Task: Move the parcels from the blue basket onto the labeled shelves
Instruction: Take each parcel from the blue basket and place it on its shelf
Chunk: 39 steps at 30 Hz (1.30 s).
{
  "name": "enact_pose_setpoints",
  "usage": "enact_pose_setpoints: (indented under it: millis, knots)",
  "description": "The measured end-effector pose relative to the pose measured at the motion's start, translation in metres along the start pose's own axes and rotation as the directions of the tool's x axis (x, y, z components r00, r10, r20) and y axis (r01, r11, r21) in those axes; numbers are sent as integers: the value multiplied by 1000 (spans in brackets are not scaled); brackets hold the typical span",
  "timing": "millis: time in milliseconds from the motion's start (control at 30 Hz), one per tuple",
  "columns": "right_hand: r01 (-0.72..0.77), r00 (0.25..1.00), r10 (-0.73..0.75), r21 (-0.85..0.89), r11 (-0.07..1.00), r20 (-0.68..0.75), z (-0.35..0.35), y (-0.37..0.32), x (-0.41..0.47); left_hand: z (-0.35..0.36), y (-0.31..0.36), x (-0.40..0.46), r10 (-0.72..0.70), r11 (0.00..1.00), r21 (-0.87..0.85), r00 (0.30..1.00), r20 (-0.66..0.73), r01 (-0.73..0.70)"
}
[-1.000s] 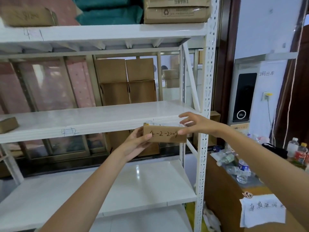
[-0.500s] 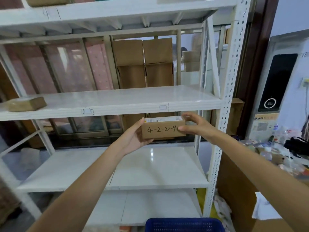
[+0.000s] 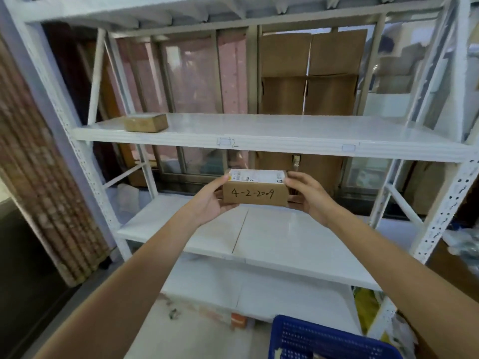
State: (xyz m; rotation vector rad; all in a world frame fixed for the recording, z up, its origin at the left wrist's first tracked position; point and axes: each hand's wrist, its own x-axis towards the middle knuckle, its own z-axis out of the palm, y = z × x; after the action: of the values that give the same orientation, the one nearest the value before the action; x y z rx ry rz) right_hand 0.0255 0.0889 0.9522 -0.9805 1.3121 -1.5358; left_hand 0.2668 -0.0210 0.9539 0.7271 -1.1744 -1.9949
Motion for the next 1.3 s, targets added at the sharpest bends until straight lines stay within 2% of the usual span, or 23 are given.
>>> enact_pose_setpoints:
  millis: [300,500,767,933,1000,1133,1300]
  knots:
    - [-37,999,37,-2,999,29,216,65,56,-211,74,-29,5,992,126,990,-143,14]
    - [-128,991,128,-2,992,27,305,108,97,-313,97,-6,-55,983,163,982,-179,85]
    - [-164,986,165,-62,985,19,350,173,189,-400,88,74,-137,937,289,969,-207,194]
    - [-237,971,236,-58,970,-17,360,226,257,-446,71,150,-193,908,324,952,-237,265]
    - [-267,963,266,-37,963,-35,359,247,280,-462,59,177,-183,911,326,956,-228,252]
    - [-370,923,371,37,928,-97,358,292,314,-489,26,222,-195,908,315,944,-265,276]
    - [-472,859,472,51,880,-199,356,355,343,-526,-21,272,-237,836,427,929,-284,343]
